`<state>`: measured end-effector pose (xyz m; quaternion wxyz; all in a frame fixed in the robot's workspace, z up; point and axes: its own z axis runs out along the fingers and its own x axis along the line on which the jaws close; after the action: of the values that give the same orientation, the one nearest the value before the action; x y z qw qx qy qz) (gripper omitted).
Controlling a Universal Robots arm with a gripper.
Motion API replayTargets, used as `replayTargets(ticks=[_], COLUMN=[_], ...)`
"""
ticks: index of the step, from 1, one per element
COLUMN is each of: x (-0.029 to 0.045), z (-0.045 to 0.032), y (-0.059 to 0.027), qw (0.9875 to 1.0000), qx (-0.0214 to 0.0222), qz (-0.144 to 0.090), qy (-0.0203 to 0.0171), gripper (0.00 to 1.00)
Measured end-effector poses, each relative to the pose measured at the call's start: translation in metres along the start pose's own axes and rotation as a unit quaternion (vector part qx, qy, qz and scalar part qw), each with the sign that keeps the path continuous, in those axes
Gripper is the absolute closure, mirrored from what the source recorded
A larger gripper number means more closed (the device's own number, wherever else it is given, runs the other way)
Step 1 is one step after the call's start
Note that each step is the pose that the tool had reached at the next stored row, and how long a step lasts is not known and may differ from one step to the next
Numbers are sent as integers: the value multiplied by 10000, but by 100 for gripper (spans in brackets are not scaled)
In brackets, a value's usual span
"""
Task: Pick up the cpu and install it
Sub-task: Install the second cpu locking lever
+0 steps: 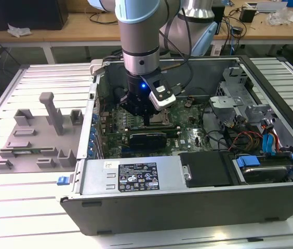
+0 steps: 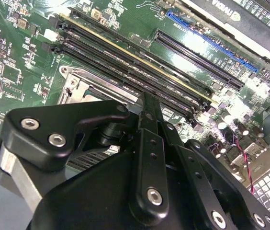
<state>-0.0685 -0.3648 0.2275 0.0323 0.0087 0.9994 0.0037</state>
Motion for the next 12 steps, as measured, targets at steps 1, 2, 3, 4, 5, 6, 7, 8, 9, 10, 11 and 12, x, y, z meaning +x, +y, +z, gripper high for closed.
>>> replayTargets(ticks=[1, 2, 3, 4, 5, 6, 7, 8, 9, 10, 11, 12], x=[1, 7, 11, 17, 25, 32, 39, 47, 65, 79, 90, 102], z=[1, 3, 7, 12, 19, 26, 34, 41, 53, 58, 62, 66], y=[0, 0, 1, 0, 0, -1, -1, -1, -1, -3, -4, -6], qw=[10000, 10000, 10000, 10000, 10000, 10000, 10000, 10000, 10000, 9999, 9999, 9999], qx=[0, 0, -1, -2, -5, -11, -21, -33, -68, -104, -131, -162], qz=[1, 1, 1, 0, 1, 1, 2, 3, 5, 7, 9, 11], qy=[0, 0, -1, -4, -6, -9, -10, -11, -14, -17, -19, -21], gripper=[89, 89, 89, 89, 89, 89, 89, 89, 89, 89, 89, 89])
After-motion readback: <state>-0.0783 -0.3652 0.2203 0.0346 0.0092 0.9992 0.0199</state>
